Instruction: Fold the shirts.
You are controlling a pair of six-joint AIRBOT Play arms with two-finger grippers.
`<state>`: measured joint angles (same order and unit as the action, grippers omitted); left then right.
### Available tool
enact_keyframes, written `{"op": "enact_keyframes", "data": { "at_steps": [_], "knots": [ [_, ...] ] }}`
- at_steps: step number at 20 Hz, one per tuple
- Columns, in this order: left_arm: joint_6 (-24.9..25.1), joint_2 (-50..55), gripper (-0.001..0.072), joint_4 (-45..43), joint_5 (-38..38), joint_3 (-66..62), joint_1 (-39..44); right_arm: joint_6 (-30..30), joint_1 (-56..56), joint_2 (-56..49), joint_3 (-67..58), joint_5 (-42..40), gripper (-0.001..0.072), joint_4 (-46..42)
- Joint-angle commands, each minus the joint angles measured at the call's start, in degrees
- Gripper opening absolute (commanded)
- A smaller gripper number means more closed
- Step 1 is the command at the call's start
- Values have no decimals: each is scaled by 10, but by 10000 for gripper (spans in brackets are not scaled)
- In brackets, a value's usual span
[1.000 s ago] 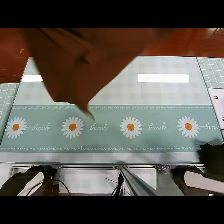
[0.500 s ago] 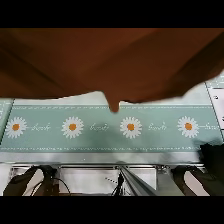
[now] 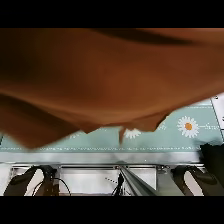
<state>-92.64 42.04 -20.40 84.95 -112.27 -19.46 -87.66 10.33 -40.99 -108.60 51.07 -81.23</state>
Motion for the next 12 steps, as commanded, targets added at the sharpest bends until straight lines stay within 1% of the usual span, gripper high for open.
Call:
{"op": "enact_keyframes", "data": {
  "at_steps": [1, 2, 3, 5, 7, 8, 9, 11, 12],
  "knots": [
    [-9, -17, 23, 5, -87, 0, -1, 0, -16, 7, -16, -8, 28, -36],
    [-9, -17, 23, 5, -89, 0, -1, 0, -16, 4, -27, -5, 28, -36],
    [-9, -15, 23, -8, -64, 0, -1, 3, -16, 2, -38, 0, 27, -36],
    [-12, -14, 23, -68, 14, 8, -3, 15, -16, 1, -46, 26, 27, -39],
    [-27, -17, 23, -127, 73, 35, -3, 18, -16, -13, -46, 90, 27, -44],
    [-27, -18, 23, -136, 91, 54, -3, 26, -16, -27, -46, 123, 27, -37],
    [-27, -18, 23, -136, 95, 75, -3, 32, -16, -48, -46, 148, 27, -22],
    [-25, -17, 23, -137, 95, 126, -3, 44, -16, -103, -46, 159, 27, 21],
    [-9, -16, 23, -137, 95, 155, -3, 45, -16, -139, -46, 163, 27, 45]
  ]
}}
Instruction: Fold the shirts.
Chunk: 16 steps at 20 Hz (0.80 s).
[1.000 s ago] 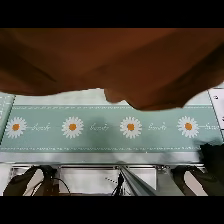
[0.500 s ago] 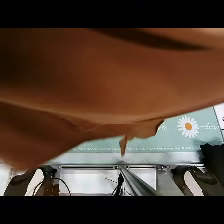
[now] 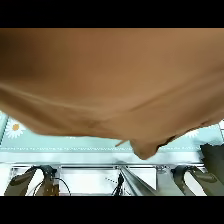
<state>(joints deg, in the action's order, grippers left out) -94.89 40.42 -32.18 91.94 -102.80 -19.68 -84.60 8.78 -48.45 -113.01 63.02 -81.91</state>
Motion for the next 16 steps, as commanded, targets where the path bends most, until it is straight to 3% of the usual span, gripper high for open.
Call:
{"op": "enact_keyframes", "data": {
  "at_steps": [1, 4, 8, 11, 16],
  "knots": [
    [30, 1, 23, -25, 25, 93, 0, 15, 0, -101, -2, 52, 27, 70],
    [85, 10, 23, -84, 10, 223, 0, 13, -9, -223, -2, 82, 27, 77],
    [103, 54, 23, -101, -86, 381, 0, 12, -64, -363, -2, 99, 27, 7],
    [108, 124, 23, -101, -129, 424, 0, 5, -105, -445, -2, 69, 28, -11],
    [175, 258, 23, -101, -164, 424, -1, -38, -136, -536, -2, -33, 29, -9]
  ]
}}
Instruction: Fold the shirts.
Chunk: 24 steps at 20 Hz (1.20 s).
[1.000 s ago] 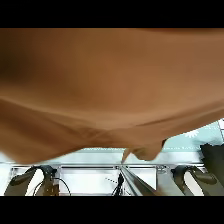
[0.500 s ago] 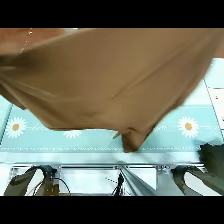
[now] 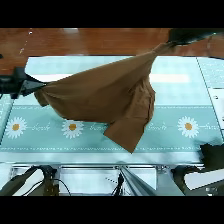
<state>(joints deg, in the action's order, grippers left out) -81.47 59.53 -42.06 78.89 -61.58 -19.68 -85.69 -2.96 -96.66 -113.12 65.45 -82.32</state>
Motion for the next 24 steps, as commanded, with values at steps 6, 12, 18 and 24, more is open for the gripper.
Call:
{"op": "enact_keyframes", "data": {
  "at_steps": [6, 12, 18, 24],
  "knots": [
    [75, 169, 24, -2, -203, 10, 0, -50, -19, -109, -1, -59, 30, -5],
    [96, 230, 25, 0, -248, 10, 7, -50, -19, -133, -1, -29, 34, 26],
    [164, 238, 614, 2, -189, -27, -21, -22, -10, -92, -1, 9, 350, -24],
    [132, 243, 587, -140, -68, -64, -113, -22, 41, -36, -1, 126, 350, -123]
  ]
}}
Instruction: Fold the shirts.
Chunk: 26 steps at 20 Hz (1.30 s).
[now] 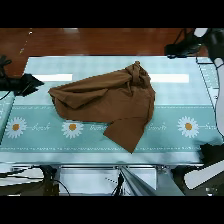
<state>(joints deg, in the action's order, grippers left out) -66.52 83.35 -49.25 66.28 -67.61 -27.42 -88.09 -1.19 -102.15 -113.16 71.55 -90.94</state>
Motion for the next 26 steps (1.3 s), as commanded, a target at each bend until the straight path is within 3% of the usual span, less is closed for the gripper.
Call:
{"op": "enact_keyframes", "data": {
  "at_steps": [1, 4, 16, 22, 23, 24, 26],
  "knots": [
    [-17, 11, 587, -74, 64, 9, -40, 2, 35, 18, 0, 90, 350, -30],
    [-17, 46, 591, -73, 64, 30, -33, 6, 62, 19, 1, 132, 431, 24],
    [-2, 124, 588, -42, 33, 15, 45, 7, 70, 19, 1, 159, 431, 57],
    [31, 125, 588, -43, 88, 15, 61, 2, 70, 19, 1, 166, 430, 66],
    [31, 125, 572, -43, 98, 15, 64, 2, 70, 19, 1, 168, 430, 66],
    [35, 125, 476, -43, 107, 16, 66, 2, 70, 19, 1, 168, 430, 66],
    [39, 126, 462, -43, 113, 16, 74, 2, 70, 19, 1, 168, 430, 66]
  ]
}}
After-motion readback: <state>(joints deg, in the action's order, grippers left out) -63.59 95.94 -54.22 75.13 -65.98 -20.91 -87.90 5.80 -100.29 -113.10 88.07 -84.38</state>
